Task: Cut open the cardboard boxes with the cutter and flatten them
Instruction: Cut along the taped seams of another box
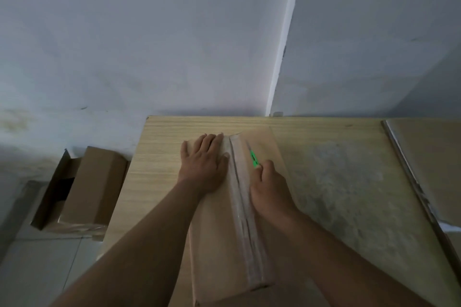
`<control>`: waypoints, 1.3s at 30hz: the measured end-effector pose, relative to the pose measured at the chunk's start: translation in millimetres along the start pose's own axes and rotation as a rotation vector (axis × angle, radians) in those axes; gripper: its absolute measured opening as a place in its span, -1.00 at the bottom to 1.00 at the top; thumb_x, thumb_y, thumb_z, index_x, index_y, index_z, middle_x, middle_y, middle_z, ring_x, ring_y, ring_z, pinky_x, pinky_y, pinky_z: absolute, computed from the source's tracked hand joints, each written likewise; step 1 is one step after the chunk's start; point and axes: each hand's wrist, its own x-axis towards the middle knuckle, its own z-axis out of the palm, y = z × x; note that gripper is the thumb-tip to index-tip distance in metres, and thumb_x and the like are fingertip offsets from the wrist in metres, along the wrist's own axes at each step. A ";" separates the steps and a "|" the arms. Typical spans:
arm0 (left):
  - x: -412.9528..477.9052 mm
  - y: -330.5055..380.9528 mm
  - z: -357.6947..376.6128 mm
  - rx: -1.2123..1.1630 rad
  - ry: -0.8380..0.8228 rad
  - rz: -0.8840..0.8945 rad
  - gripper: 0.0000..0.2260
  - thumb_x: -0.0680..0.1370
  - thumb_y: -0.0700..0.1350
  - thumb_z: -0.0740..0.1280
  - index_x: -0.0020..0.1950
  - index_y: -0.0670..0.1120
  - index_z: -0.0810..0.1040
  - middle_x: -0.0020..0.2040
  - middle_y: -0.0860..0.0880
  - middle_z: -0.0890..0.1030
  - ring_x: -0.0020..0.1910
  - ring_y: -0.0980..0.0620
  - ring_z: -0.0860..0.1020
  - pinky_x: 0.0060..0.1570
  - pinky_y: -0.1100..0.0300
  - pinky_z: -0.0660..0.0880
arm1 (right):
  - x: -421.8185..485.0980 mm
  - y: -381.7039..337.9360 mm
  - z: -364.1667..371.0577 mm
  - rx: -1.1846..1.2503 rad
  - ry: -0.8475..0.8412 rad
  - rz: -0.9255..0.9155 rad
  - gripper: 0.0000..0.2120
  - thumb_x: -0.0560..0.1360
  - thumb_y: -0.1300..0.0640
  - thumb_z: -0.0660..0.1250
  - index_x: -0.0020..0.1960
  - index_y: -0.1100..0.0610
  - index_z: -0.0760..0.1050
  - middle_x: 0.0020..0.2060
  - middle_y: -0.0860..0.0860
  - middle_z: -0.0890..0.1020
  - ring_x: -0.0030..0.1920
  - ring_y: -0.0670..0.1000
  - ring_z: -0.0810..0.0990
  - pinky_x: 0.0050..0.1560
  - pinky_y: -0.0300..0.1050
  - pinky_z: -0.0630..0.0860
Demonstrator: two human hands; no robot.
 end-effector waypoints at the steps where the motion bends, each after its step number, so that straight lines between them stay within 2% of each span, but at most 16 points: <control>1: 0.5 0.5 -0.7 -0.006 0.008 -0.004 -0.48 0.70 0.18 -0.01 0.65 0.09 0.12 0.60 0.08 0.23 0.62 0.05 0.09 0.57 -0.28 -0.10 | 8.1 -6.6 3.3 -0.002 -0.013 -0.007 -0.82 0.69 0.04 0.02 0.05 0.12 0.31 0.01 0.26 0.61 0.02 0.29 0.58 -0.16 0.03 0.37; 5: 0.6 0.6 -2.0 -0.034 0.046 -0.002 -0.56 0.71 0.08 0.04 0.60 0.10 0.21 0.53 0.09 0.34 0.55 0.05 0.20 0.57 -0.28 -0.05 | 27.3 -26.6 19.8 -0.068 -0.028 -0.038 -0.73 0.70 0.04 -0.01 0.19 0.19 0.35 0.02 0.22 0.61 -0.03 0.25 0.59 -0.20 -0.04 0.34; 10: 9.6 -5.5 -1.2 -0.071 0.087 -0.024 -0.64 0.71 0.07 0.04 0.50 0.14 0.32 0.41 0.13 0.45 0.45 0.05 0.30 0.51 -0.19 0.13 | 30.6 -32.6 33.7 -0.249 0.029 -0.069 -0.67 0.70 0.01 -0.03 0.27 0.18 0.35 -0.02 0.13 0.64 -0.14 0.15 0.59 -0.27 -0.07 0.34; 14: 13.0 -4.9 1.7 -0.070 0.081 -0.028 -0.65 0.70 0.08 0.04 0.47 0.14 0.33 0.36 0.11 0.45 0.41 0.03 0.32 0.47 -0.19 0.16 | 30.7 -36.5 37.7 -0.303 0.039 -0.040 -0.67 0.69 0.01 -0.04 0.24 0.19 0.35 0.00 0.17 0.63 -0.07 0.22 0.61 -0.23 -0.05 0.36; 19: 14.0 -5.1 3.0 -0.076 0.073 -0.025 -0.66 0.69 0.07 0.03 0.46 0.13 0.32 0.35 0.09 0.45 0.41 0.02 0.32 0.46 -0.22 0.16 | 33.9 -45.3 40.4 -0.310 0.034 -0.005 -0.66 0.70 -0.02 -0.05 0.16 0.18 0.39 -0.01 0.18 0.62 -0.07 0.21 0.61 -0.19 -0.04 0.37; 24: 13.9 -5.5 2.7 -0.082 0.075 -0.017 -0.66 0.70 0.07 0.02 0.45 0.12 0.33 0.35 0.07 0.46 0.40 0.00 0.33 0.45 -0.24 0.17 | 40.4 -52.7 36.0 -0.331 0.014 0.054 -0.62 0.72 -0.03 -0.05 0.16 0.18 0.45 0.04 0.18 0.62 -0.16 0.14 0.45 -0.15 -0.05 0.32; 26: 13.6 -5.6 2.7 -0.088 0.077 -0.016 -0.66 0.70 0.07 0.03 0.45 0.11 0.33 0.36 0.07 0.46 0.40 -0.01 0.33 0.45 -0.25 0.18 | 41.1 -54.3 37.0 -0.356 0.004 0.070 -0.63 0.71 -0.02 -0.03 0.17 0.17 0.47 0.06 0.16 0.63 -0.11 0.16 0.51 -0.13 -0.05 0.34; 29: 14.0 -5.7 1.8 -0.091 0.076 -0.015 -0.66 0.70 0.07 0.03 0.46 0.11 0.33 0.36 0.06 0.46 0.40 -0.03 0.33 0.44 -0.25 0.17 | 42.1 -57.2 37.8 -0.398 -0.025 0.082 -0.64 0.71 0.02 -0.01 0.22 0.19 0.49 0.12 0.17 0.61 0.08 0.21 0.59 -0.09 -0.05 0.35; 35: 15.4 -5.7 1.6 -0.082 0.059 -0.014 -0.65 0.69 0.06 0.01 0.47 0.10 0.32 0.34 0.03 0.46 0.38 -0.05 0.34 0.42 -0.28 0.18 | 28.5 -49.2 38.7 -0.405 -0.030 0.092 -0.60 0.71 0.02 -0.01 0.24 0.21 0.51 0.16 0.21 0.61 0.16 0.24 0.59 0.01 0.01 0.45; 39: 16.2 -5.5 1.2 -0.083 0.052 -0.016 -0.65 0.68 0.05 0.02 0.46 0.10 0.33 0.34 0.02 0.46 0.39 -0.05 0.34 0.43 -0.28 0.18 | 14.8 -36.5 42.1 -0.486 -0.074 0.056 -0.69 0.68 0.13 0.04 0.22 0.21 0.50 0.15 0.19 0.59 0.14 0.24 0.59 -0.08 -0.03 0.38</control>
